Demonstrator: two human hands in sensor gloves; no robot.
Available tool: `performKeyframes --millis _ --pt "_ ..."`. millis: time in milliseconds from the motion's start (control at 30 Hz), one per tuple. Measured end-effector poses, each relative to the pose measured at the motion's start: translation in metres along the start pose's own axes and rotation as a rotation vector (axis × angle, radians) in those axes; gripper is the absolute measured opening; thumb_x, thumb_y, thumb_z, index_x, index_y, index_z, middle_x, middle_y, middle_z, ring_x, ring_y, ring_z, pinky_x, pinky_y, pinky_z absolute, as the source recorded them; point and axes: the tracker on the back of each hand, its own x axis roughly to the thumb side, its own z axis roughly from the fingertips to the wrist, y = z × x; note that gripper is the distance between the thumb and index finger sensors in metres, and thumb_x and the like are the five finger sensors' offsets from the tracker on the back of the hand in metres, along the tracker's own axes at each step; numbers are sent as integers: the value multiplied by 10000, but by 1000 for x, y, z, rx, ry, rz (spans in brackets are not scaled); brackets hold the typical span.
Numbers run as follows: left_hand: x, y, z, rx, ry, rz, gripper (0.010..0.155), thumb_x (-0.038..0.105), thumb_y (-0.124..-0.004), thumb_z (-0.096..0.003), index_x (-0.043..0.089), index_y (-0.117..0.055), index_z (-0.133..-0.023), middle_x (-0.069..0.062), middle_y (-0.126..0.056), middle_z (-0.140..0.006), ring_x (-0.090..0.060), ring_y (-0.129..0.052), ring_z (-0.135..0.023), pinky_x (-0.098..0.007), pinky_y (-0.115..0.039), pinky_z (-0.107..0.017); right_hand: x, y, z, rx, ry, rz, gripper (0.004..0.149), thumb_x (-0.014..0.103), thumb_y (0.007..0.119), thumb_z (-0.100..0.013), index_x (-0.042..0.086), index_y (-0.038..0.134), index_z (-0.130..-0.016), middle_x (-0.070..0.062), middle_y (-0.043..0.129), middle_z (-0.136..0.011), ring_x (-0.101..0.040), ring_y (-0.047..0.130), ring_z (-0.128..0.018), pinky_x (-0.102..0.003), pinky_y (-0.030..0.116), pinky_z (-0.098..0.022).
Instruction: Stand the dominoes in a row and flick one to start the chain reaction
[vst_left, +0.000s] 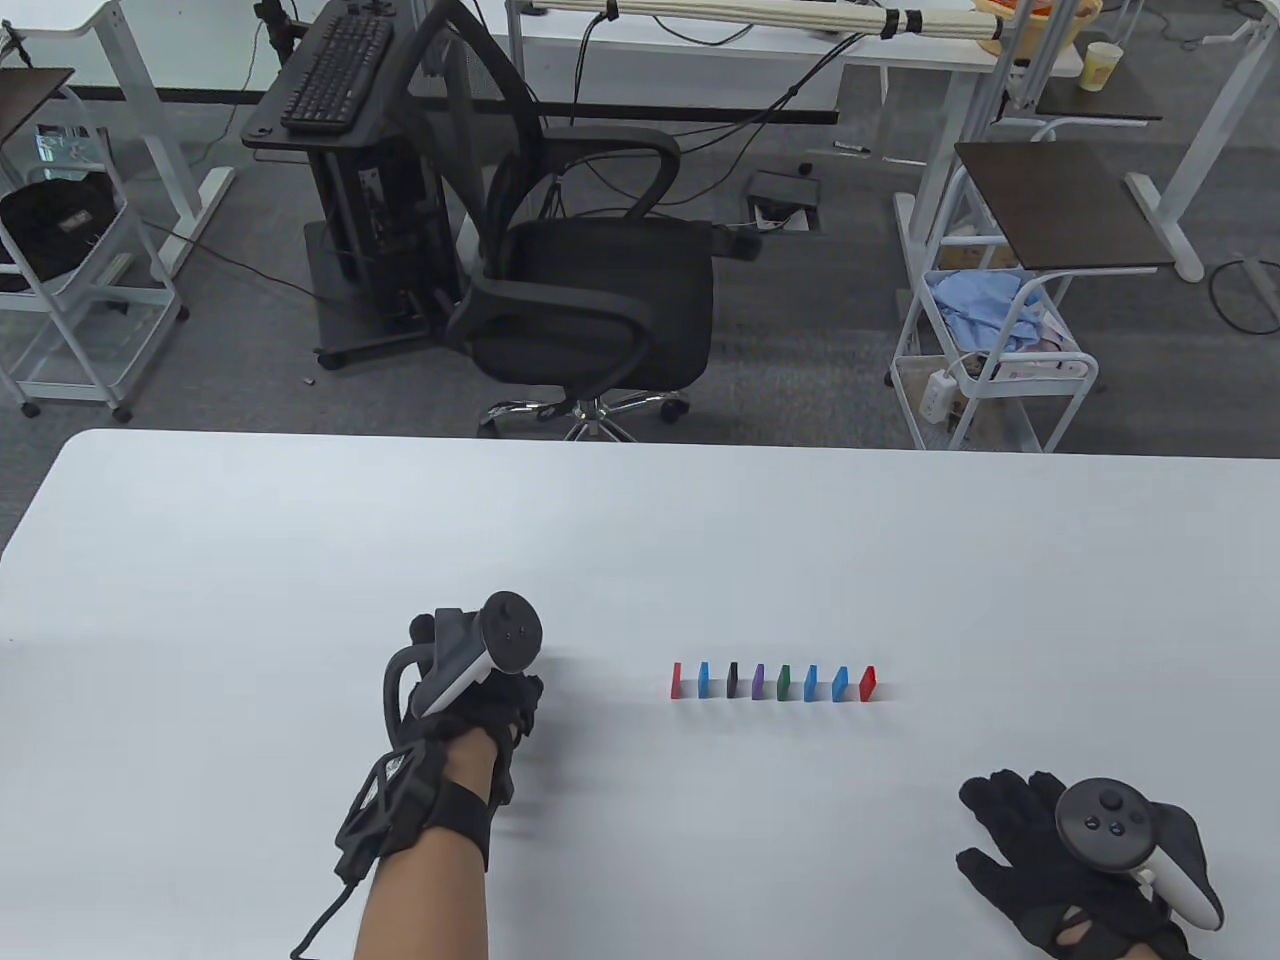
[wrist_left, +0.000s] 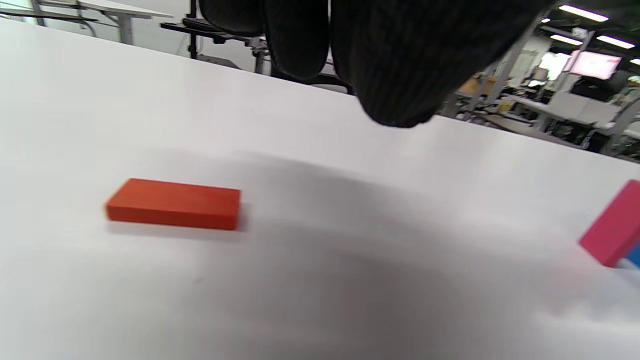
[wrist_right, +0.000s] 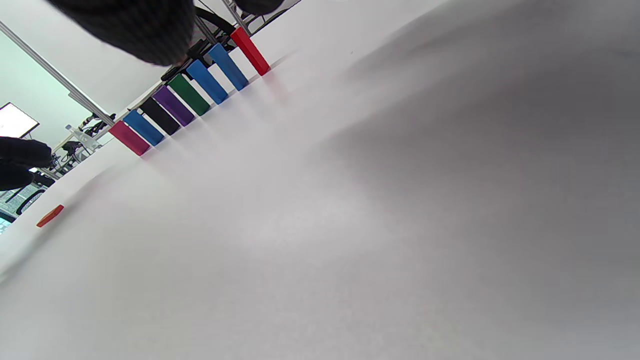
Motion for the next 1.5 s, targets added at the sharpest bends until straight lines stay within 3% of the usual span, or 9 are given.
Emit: performKeyframes --millis 400,667,1100,1500 --pt "-18 -19 -5 -82 115 -174 629 337 -907 -426 257 -613 -976 -58 -596 -1108 -345 -499 -1073 -725 -132 -698 1 1 0 5 -1 5 682 514 686 -531 280 297 -1040 -133 138 -1141 -430 -72 -969 -641 26 -698" --pt "-23 -33 -6 -93 117 -297 638 346 -918 -420 267 -618 -978 -26 -698 -1090 -354 -593 -1074 -717 -150 -701 0 0 0 8 1 6 682 513 686 -531 280 298 -1041 -134 137 -1142 -431 -71 -969 -640 25 -698" --pt "-18 -36 -5 -66 83 -361 574 319 -900 -427 322 -669 -952 8 -796 -989 -299 -667 -1027 -752 -144 -686 1 1 -1 16 1 15 682 513 688 -531 280 299 -1040 -133 138 -1142 -431 -70 -969 -640 25 -698" --pt "-7 -37 -6 -63 22 -468 625 362 -911 -409 172 -672 -954 -83 -901 -896 -323 -772 -956 -745 -161 -694 0 -1 -1 13 1 11 682 512 689 -531 280 299 -1040 -134 138 -1142 -431 -70 -969 -641 25 -698"
